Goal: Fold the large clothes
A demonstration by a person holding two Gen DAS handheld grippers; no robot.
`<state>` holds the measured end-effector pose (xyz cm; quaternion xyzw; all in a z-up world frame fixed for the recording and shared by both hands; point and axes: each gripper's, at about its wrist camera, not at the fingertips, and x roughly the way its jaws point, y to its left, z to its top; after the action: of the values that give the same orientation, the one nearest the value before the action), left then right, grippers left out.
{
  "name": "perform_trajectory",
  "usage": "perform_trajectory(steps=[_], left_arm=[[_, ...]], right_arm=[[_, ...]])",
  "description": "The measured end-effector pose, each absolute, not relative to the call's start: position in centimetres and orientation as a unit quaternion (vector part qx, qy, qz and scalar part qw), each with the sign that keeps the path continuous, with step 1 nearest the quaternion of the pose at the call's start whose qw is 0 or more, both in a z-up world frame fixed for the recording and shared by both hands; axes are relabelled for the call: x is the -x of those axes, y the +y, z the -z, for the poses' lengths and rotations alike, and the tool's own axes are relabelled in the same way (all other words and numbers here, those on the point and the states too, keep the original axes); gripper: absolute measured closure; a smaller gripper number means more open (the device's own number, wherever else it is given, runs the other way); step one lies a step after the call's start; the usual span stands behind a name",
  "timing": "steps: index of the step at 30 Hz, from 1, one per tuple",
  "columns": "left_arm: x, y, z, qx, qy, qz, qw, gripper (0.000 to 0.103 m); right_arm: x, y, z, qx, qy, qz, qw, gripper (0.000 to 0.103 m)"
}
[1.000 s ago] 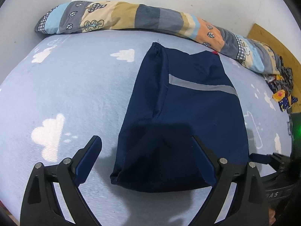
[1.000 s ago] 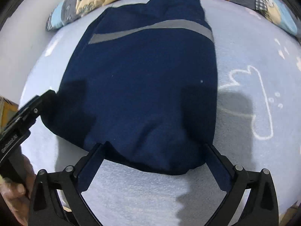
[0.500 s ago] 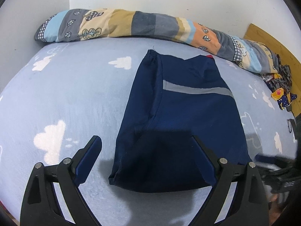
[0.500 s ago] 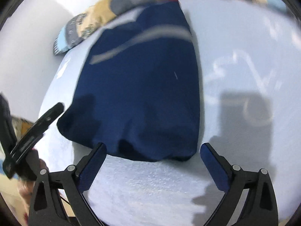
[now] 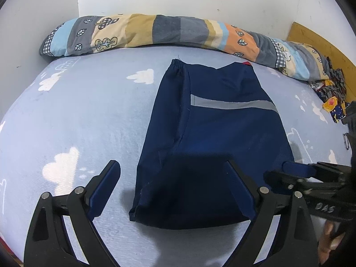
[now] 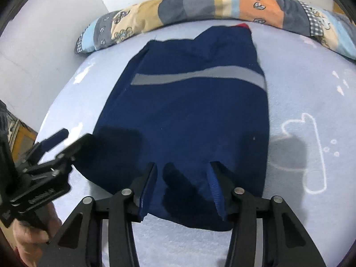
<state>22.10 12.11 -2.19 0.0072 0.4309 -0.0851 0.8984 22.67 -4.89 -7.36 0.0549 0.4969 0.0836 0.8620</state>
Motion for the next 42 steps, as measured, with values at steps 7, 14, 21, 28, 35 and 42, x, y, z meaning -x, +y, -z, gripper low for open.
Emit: perform_trajectory(steps=[7,14,21,28,35,42], left_arm=[[-22.4,11.9,2.4,-0.006,0.434,0.085,0.897,0.008],[-23.6,14.1,3.0,0.050,0.455,0.080,0.885,0.008],[-26.5,19.7,4.9,0.233,0.503,0.117,0.824,0.008],[-29.8,21.7,8.6,0.333,0.551,0.184,0.743,0.008],[-31.3,20.2,10.3,0.375,0.560,0.234,0.700,0.008],[-32.5,17.9,11.1,0.367,0.567,0.244,0.696,0.006]], right_arm=[[-22.8,-5.6,7.7,-0.089,0.519,-0.095,0.845,0.053],[-20.7,-10.4,4.4,-0.178,0.461,-0.121,0.861,0.038],[-20.4,-16.8,6.7,-0.242,0.469,-0.098,0.844,0.032],[-22.0,-18.3,9.9,-0.275,0.492,-0.115,0.818,0.032],[-23.9,-18.0,11.3,-0.288,0.491,-0.143,0.810,0.026],[-26.9,-16.4,12.4,-0.299,0.487,-0.189,0.799,0.019]])
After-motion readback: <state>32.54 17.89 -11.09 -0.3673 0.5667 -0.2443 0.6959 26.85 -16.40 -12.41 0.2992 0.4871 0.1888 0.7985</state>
